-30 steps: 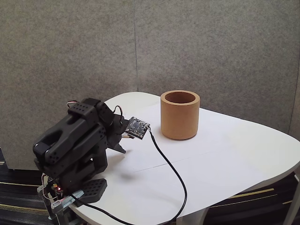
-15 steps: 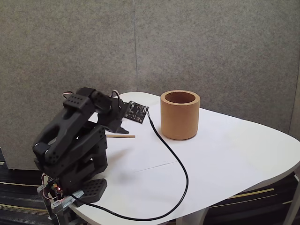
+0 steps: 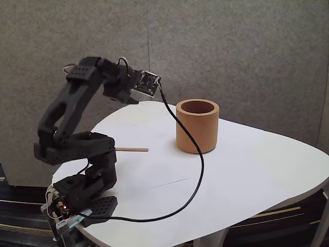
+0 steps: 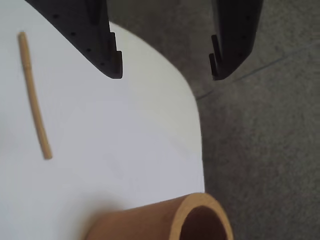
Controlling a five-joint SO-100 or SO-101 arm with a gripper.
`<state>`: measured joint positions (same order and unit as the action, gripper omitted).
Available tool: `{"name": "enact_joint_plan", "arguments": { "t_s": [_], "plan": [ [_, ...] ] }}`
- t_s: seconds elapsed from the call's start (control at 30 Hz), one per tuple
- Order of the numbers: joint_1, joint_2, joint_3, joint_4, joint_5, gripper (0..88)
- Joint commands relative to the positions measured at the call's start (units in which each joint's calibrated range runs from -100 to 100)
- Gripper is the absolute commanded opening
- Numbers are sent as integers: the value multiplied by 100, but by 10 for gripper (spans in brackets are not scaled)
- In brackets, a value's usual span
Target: Grab the pen and put it in the pen holder.
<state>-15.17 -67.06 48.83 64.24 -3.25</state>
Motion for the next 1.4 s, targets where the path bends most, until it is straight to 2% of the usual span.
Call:
{"name": "enact_joint_plan", "arguments": {
  "t_s": [0.0, 0.23, 0.33, 0.8, 1.07, 1.37],
  "plan": [
    [-475, 1415, -1706, 8, -315, 242],
    [-1448, 3091, -2310, 932, -625, 242],
    [-1565, 3620, -2310, 1280, -741, 242],
    [-1573, 5620, -2500, 1195, -752, 242],
    [-1829, 6084, -2599, 517, -757, 242],
    [-2231, 6718, -2608, 500, -762, 242]
  ]
}}
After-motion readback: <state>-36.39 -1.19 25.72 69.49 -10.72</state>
